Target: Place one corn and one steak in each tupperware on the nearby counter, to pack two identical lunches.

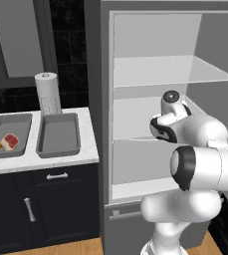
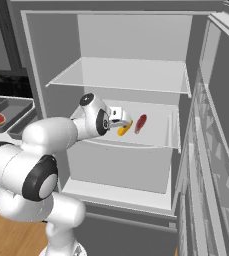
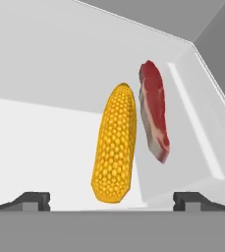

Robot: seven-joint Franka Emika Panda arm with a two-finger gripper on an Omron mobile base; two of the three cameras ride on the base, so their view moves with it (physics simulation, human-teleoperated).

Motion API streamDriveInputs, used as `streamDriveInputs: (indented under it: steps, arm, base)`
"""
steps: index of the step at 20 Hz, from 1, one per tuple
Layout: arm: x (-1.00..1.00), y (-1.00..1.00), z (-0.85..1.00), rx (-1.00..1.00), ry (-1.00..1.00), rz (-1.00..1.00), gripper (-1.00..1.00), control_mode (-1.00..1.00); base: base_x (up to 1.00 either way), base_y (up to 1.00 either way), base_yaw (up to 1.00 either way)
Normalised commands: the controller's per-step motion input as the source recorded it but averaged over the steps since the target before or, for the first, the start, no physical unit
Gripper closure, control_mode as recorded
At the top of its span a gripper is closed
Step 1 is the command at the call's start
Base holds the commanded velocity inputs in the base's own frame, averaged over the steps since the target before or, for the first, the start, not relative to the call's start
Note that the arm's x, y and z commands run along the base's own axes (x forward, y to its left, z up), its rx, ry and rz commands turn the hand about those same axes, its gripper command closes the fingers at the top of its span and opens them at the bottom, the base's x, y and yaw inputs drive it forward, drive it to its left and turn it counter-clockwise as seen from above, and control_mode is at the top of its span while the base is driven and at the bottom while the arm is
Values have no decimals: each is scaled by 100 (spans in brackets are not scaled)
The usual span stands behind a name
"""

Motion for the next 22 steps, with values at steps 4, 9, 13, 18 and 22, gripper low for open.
streamDriveInputs:
  steps: [4, 9, 13, 18, 22]
  arm:
    - [13, -2, -6, 0, 0, 0, -100, -100]
    - [10, -1, -8, 0, 0, 0, -100, -100]
    - [8, -3, -11, 0, 0, 0, -100, -100]
    - [5, -5, -9, 0, 0, 0, -100, -100]
    - [6, -4, -4, 0, 0, 0, -100, -100]
  base:
    - [0, 0, 0]
    - [0, 0, 0]
    - [0, 0, 0]
    - [0, 0, 0]
    - [0, 0, 0]
